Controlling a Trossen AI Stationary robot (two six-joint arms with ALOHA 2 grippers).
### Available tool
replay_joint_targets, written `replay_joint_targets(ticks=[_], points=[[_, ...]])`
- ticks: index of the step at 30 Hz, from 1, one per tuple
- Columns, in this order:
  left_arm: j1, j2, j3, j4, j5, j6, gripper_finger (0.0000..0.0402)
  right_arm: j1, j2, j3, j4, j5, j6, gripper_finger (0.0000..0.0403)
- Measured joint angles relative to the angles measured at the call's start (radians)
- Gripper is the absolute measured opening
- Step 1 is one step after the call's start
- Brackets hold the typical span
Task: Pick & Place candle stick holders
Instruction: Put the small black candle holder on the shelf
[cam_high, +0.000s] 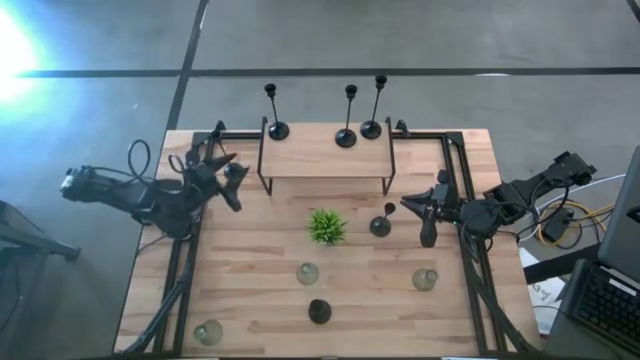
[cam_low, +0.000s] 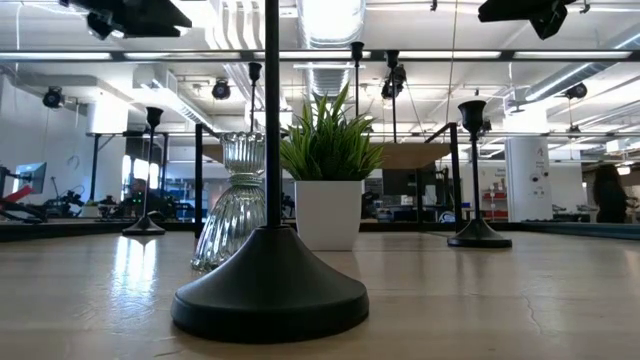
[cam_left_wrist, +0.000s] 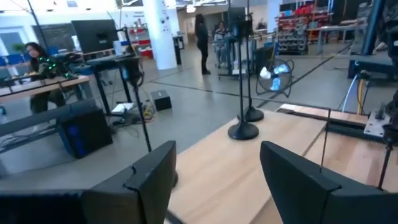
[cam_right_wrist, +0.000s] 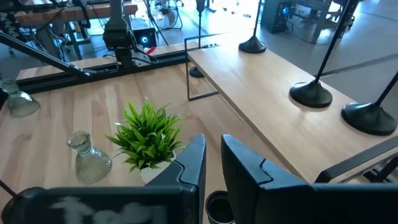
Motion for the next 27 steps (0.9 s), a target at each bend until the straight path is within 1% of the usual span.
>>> replay_joint_targets(ticks=[3, 8, 13, 15, 18, 21, 27], points=[[0.11, 0.029, -0.008, 0.057, 0.088, 0.025, 0.0227, 0.0, 0.001, 0.0, 0.016, 0.004, -0.023, 0.0043], [0.338, 0.119, -0.011, 0.14, 0.201, 0.037, 0.0222, 0.0, 0.002, 0.0, 0.035, 0.026, -0.032, 0.0043], [0.551, 0.239, -0.012, 0.268, 0.414, 0.008, 0.0222, 0.0, 0.002, 0.0, 0.037, 0.026, -0.051, 0.0043], [0.611, 0.283, 0.005, 0.329, 0.441, 0.003, 0.0222, 0.0, 0.002, 0.0, 0.037, 0.026, -0.051, 0.0043], [0.653, 0.339, 0.011, 0.378, 0.442, 0.016, 0.0222, 0.0, 0.002, 0.0, 0.035, 0.024, -0.051, 0.0043], [0.673, 0.383, 0.025, 0.442, 0.467, 0.037, 0.0222, 0.0, 0.005, 0.0, 0.034, 0.024, -0.058, 0.0043], [0.697, 0.474, 0.075, 0.438, 0.47, 0.059, 0.022, 0.0, 0.014, 0.0, 0.034, 0.024, -0.077, 0.0043]])
